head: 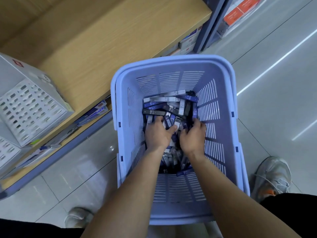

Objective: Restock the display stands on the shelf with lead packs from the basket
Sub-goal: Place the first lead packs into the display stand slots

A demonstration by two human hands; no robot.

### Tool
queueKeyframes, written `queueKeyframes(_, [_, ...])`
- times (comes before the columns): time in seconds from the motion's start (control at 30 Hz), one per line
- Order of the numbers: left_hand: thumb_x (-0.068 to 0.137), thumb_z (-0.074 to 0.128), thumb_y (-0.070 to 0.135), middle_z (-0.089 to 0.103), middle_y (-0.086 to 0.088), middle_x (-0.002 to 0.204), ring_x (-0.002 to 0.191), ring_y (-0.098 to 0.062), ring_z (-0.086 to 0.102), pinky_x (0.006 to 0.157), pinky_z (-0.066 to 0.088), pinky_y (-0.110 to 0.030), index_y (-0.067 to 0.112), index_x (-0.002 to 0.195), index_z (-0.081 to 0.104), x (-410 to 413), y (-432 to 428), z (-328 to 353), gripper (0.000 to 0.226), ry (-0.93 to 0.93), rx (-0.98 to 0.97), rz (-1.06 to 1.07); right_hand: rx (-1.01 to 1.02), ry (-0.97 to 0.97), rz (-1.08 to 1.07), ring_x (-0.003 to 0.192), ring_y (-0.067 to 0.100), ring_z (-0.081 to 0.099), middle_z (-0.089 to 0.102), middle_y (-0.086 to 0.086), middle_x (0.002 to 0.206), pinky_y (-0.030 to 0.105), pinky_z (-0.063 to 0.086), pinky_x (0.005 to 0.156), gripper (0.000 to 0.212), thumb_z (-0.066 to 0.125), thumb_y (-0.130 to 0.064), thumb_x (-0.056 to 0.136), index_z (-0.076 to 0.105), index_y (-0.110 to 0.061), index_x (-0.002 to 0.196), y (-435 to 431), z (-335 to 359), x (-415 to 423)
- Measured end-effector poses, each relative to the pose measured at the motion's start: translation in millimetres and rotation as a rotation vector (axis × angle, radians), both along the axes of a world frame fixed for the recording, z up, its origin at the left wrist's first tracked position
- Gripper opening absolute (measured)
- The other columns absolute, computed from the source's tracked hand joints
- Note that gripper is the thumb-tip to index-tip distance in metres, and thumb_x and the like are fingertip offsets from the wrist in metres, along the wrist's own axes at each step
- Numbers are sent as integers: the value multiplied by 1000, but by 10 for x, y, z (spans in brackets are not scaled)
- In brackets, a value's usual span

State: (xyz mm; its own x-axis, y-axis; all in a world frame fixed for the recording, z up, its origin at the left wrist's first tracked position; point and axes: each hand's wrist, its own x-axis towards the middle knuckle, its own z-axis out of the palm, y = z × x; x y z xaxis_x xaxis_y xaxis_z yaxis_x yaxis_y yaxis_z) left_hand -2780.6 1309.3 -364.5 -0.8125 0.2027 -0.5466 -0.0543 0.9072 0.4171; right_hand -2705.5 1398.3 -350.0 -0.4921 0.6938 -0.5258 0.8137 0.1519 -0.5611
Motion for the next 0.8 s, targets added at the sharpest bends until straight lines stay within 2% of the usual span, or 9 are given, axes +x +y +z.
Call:
queueKeyframes(0.07, [88,71,54,71,-5,119,111,-28,65,88,49,-36,14,133,55,-10,9,-7,62,-31,15,15,-43,0,11,117,29,55,49,16,135,26,40,97,48,56,-13,96,45,-4,142,38,-23,1])
queueKeyframes(0.2, [94,67,46,69,-6,120,112,-29,63,91,46,-37,13,132,52,-48,28,2,53,-82,38,5,-103,3,29,107,25,61,62,8,119,33,50,94,37,58,-12,94,55,-10,131,61,-52,5])
queueKeyframes(0.37, [98,64,38,63,-6,129,118,-26,60,92,44,-33,10,135,49,-37,56,12,49,-228,162,58,-134,-2,58,122,28,51,40,14,140,22,36,103,42,57,-14,98,50,-8,139,26,-57,4])
queueKeyframes(0.47, [99,62,40,59,-8,137,123,-27,57,102,47,-39,10,143,44,-2,63,-5,57,-256,170,16,-161,-6,22,126,28,54,49,14,142,31,41,110,53,61,-17,97,44,-7,147,81,-69,19])
queueKeyframes(0.53, [99,62,39,59,-7,134,119,-27,59,102,48,-43,12,143,43,4,55,-14,55,-257,177,2,-209,-5,-24,122,23,58,56,10,140,22,47,100,57,60,-13,97,40,-7,150,122,-55,43])
queueKeyframes(0.6, [99,62,37,60,-8,132,115,-28,61,100,50,-45,15,142,42,-2,47,-22,52,-268,197,28,-259,-13,-53,94,11,64,59,7,137,3,47,71,56,58,-11,98,39,-9,151,139,-38,62])
queueKeyframes(0.67, [99,64,34,59,-9,135,119,-28,59,103,49,-46,15,146,40,23,42,-35,56,-302,226,88,-295,-9,-62,70,-1,57,60,7,133,2,42,50,53,55,-9,99,40,-11,150,129,-46,76])
queueKeyframes(0.73, [96,68,33,54,-9,143,130,-28,53,110,44,-46,12,151,36,92,43,-49,67,-304,230,108,-309,0,-70,76,-1,55,58,6,136,0,40,50,51,53,-8,100,42,-11,149,127,-54,86])
queueKeyframes(0.8, [94,71,30,55,-8,144,132,-26,52,113,42,-45,12,150,38,165,50,-76,68,-270,235,126,-313,19,-96,98,4,53,56,3,140,0,39,62,49,52,-7,100,44,-11,148,129,-50,86])
